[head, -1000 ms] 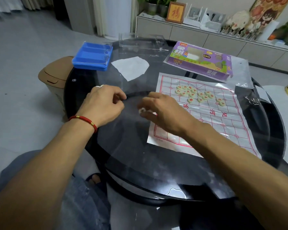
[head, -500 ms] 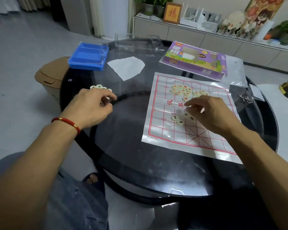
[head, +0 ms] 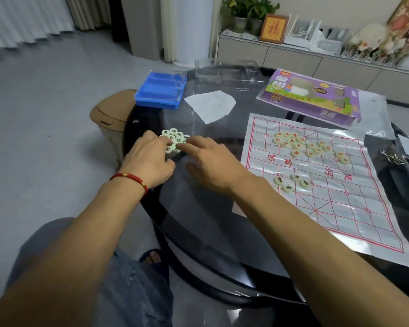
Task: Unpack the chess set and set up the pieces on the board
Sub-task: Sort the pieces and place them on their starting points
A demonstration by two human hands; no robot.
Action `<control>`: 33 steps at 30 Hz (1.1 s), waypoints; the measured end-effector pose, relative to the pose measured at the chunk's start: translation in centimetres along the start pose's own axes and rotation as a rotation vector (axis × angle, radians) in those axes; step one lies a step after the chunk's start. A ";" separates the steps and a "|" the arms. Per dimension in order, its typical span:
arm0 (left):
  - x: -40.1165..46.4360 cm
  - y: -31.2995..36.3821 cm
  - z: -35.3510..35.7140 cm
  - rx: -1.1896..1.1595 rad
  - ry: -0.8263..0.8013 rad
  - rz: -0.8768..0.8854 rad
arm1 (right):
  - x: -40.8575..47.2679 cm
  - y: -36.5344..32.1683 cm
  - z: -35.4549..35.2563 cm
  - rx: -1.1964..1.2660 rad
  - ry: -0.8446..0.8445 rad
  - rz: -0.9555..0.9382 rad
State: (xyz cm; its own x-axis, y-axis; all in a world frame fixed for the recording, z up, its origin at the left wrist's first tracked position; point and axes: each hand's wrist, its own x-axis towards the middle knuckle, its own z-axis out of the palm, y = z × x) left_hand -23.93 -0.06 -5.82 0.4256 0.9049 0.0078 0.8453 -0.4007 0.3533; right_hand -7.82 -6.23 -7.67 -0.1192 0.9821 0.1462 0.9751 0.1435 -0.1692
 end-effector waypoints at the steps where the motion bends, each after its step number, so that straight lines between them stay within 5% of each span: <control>1: -0.1 0.0 0.0 -0.005 0.025 0.006 | 0.3 -0.2 0.5 -0.042 -0.003 -0.006; 18: -0.6 -0.7 -0.4 0.088 0.099 0.073 | -1.4 0.5 0.1 -0.122 0.035 -0.014; 26: -0.9 -0.4 -0.6 0.048 0.004 0.175 | -2.8 0.7 -1.1 -0.047 0.063 -0.024; 33: -0.4 0.6 0.1 0.081 -0.071 0.241 | -8.5 4.9 -5.9 0.063 0.050 0.177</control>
State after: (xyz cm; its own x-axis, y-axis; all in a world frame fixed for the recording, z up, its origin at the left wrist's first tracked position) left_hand -23.59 -0.68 -5.69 0.6370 0.7707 0.0161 0.7388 -0.6163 0.2727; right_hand -0.96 -14.59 -3.99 0.0640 0.9856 0.1567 0.9663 -0.0220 -0.2566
